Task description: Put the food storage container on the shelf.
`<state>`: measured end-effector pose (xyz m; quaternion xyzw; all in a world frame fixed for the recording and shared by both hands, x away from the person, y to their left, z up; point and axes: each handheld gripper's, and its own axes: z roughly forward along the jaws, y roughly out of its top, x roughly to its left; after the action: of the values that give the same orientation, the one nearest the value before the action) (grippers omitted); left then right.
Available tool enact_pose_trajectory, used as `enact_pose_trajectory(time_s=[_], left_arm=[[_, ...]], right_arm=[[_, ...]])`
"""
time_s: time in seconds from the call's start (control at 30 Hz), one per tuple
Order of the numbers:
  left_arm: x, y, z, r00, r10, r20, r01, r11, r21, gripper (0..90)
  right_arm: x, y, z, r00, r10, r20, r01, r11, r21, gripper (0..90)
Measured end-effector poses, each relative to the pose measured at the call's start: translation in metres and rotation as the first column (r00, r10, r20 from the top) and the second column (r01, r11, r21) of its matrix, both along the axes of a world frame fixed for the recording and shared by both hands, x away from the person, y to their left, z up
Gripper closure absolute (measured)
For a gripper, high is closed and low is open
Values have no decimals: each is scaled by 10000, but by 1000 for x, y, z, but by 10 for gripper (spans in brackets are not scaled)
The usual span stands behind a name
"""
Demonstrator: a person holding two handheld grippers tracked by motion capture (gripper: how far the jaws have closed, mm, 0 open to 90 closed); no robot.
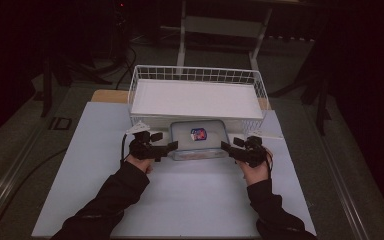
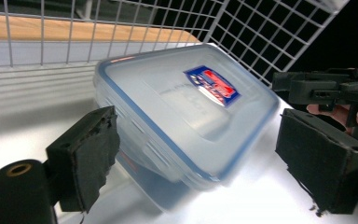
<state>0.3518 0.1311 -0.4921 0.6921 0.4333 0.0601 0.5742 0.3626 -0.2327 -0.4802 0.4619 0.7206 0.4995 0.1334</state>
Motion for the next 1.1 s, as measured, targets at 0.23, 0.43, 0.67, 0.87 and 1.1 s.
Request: enact_pose_trajectory(time_s=[0.23, 0.43, 0.67, 0.87, 1.1], left_arm=[[-23, 8, 11, 9996, -215, 176, 215, 9998, 7, 0], [-42, 15, 14, 9981, -480, 398, 471, 9986, 242, 0], [-63, 15, 7, 9960, -634, 623, 608, 9972, 435, 0], [-73, 15, 1, 9945, -650, 820, 606, 9967, 546, 0], [-73, 15, -1, 9938, -542, 976, 487, 9971, 583, 0]], right_arm=[[-21, 10, 8, 9976, 690, 100, -690, 9976, -13, 428], [-32, 22, 7, 9918, 1275, 20, -1275, 9918, 1, 600], [-40, 44, -2, 9730, 2295, -247, -2305, 9719, -477, 898], [-35, 55, -13, 9736, 2238, -459, -2268, 9710, -754, 900], [-19, 62, -22, 9791, 1928, -653, -1987, 9749, -1007, 900]])
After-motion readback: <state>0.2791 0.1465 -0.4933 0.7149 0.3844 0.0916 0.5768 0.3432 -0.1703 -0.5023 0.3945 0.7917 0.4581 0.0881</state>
